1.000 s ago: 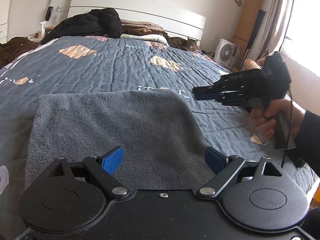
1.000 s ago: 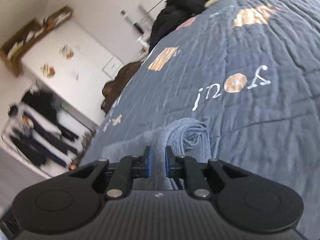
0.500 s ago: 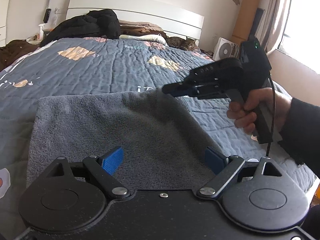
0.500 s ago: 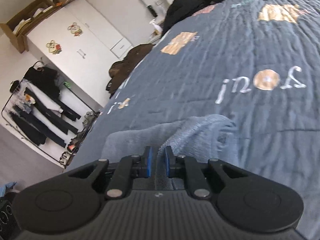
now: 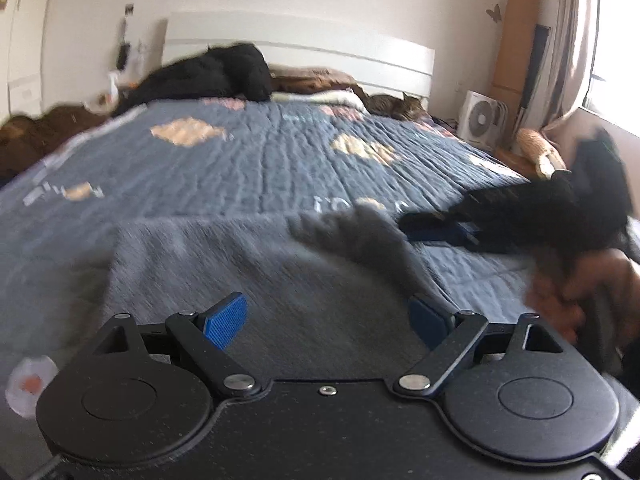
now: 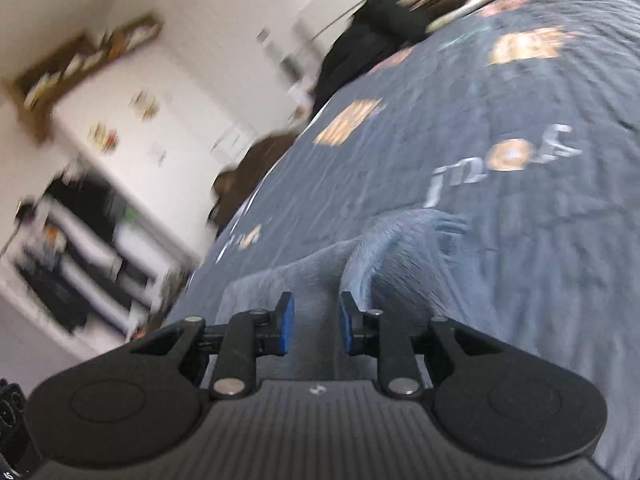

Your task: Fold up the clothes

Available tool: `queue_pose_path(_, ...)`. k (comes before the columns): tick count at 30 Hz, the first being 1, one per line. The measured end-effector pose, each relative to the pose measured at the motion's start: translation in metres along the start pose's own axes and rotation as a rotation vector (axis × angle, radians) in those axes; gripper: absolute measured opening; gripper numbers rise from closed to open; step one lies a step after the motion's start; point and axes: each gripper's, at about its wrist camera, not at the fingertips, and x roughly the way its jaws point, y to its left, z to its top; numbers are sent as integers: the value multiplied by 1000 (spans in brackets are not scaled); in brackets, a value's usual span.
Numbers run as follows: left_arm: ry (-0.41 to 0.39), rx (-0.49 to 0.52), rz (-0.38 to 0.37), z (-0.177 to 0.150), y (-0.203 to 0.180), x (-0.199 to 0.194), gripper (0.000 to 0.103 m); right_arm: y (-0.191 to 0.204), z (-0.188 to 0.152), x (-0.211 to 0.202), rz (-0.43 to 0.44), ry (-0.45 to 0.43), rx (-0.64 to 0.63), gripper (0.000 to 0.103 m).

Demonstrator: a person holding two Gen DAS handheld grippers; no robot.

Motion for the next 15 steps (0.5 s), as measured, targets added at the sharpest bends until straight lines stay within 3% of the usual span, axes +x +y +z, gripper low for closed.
queue_pose_path(4, -55, 68, 39, 16, -7, -7, 86, -6, -16, -25, -95, -83, 20, 23)
queue_pose_path(7, -78, 195, 81, 29, -27, 0, 85, 5, -7, -39, -166, -106, -27, 24)
queue_pose_path(10, -72, 304, 134, 40, -52, 17, 72, 9, 2, -51, -156, -114, -53, 43)
queue_pose_path(12, -49, 361, 159, 42, -66, 33, 70, 6, 7, -56, -163, -112, -64, 60)
queue_pose_path(15, -9, 444, 190, 45, -91, 61, 70, -4, 10, -61, -163, -121, -50, 70)
